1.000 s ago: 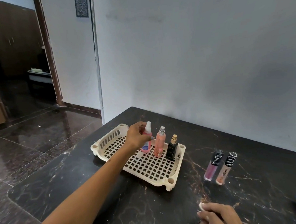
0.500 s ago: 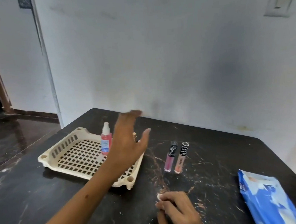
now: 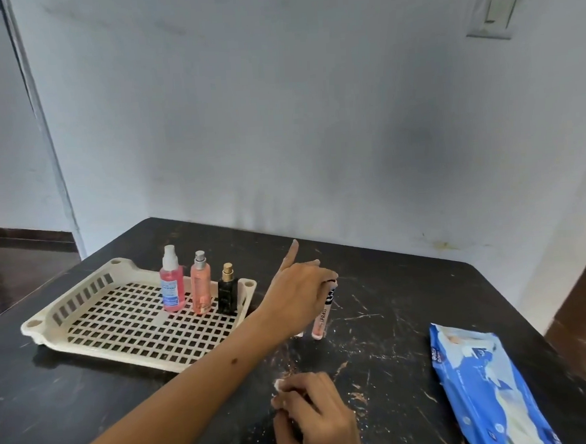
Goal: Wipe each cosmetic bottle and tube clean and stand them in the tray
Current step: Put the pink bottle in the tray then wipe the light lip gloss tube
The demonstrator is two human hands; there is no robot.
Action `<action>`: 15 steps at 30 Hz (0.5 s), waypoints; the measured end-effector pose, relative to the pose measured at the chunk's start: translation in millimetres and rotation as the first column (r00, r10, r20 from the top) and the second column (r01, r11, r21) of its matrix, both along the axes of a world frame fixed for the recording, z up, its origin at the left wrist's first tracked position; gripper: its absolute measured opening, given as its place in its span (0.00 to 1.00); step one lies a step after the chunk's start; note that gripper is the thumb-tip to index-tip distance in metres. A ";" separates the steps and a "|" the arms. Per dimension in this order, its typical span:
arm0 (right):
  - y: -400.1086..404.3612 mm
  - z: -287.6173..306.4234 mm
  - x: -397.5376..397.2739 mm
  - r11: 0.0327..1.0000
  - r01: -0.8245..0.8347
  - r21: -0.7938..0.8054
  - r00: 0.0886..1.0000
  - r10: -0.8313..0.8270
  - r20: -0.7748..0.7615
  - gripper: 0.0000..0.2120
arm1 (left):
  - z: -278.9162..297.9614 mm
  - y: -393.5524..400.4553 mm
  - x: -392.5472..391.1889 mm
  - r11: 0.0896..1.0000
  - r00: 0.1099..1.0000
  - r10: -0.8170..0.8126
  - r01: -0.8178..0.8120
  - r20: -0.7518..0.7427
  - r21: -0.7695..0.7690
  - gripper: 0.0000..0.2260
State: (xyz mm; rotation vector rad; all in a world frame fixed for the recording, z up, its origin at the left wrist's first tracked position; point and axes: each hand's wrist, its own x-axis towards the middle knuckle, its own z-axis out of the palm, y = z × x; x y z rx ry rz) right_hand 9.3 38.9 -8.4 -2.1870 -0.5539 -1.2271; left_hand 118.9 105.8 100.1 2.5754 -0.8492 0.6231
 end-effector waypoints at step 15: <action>-7.0 -2.9 3.4 0.886 -0.072 0.457 0.941 0.213 -0.264 0.25 | 10.1 54.4 -49.1 0.764 0.859 -0.302 -0.041 -0.414 -0.644 0.06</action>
